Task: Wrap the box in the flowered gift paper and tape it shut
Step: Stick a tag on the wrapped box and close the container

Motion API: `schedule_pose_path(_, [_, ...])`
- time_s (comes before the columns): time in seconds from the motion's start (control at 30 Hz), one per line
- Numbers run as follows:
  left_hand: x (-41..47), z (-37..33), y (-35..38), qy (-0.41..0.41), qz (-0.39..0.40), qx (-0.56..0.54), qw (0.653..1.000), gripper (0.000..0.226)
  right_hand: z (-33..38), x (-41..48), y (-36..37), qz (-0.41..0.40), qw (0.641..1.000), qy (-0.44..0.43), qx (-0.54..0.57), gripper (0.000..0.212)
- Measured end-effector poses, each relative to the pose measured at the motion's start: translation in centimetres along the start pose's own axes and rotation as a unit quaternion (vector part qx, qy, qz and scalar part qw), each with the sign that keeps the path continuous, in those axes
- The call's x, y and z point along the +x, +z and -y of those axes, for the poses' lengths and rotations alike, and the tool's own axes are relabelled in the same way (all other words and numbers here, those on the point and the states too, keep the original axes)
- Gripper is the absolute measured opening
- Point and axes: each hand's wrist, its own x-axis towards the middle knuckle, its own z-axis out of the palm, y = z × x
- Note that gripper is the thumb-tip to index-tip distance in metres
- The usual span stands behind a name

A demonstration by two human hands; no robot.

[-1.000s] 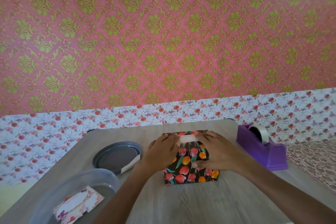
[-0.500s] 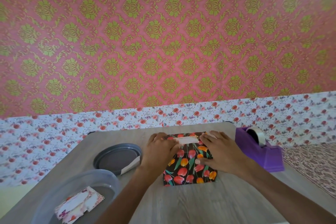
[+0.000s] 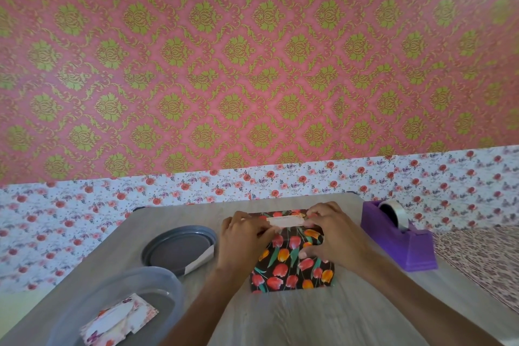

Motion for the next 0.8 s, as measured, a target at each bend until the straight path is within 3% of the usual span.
schedule_pose_path(0.1, [0.2, 0.0, 0.1, -0.015, -0.011, -0.033, 0.999, 0.038, -0.2, 0.3, -0.3, 0.023, 1.0, 0.009, -0.008, 0.075])
schedule_pose_path(0.17, [0.4, 0.1, 0.0, -0.019, 0.0, -0.04, 0.999, 0.038, -0.3, 0.6, -0.6, 0.056, 0.998, 0.011, -0.03, 0.087])
schedule_pose_path(0.27, [0.8, 0.4, 0.1, 0.001, 0.098, -0.013, 0.995, 0.042, -0.3, 1.4, -0.8, 0.133, 0.989, 0.015, -0.067, 0.104])
schedule_pose_path(0.4, [1.0, 1.4, 0.7, 0.069, 0.193, 0.102, 0.974, 0.054, -0.9, 2.1, -1.2, 0.227, 0.972, 0.056, -0.024, 0.112])
schedule_pose_path(0.57, [1.9, 1.3, 0.8, 0.031, 0.22, 0.029, 0.975, 0.054, -1.4, 2.1, -1.1, 0.211, 0.975, 0.036, -0.067, 0.111])
schedule_pose_path(0.67, [1.6, 1.0, 0.8, 0.05, 0.215, 0.079, 0.972, 0.056, -1.4, 2.3, -1.6, 0.173, 0.979, 0.004, -0.11, 0.11])
schedule_pose_path(0.8, [1.3, 0.4, 0.8, 0.024, 0.185, 0.06, 0.981, 0.048, -1.1, 2.4, -1.8, 0.16, 0.978, -0.002, -0.132, 0.109])
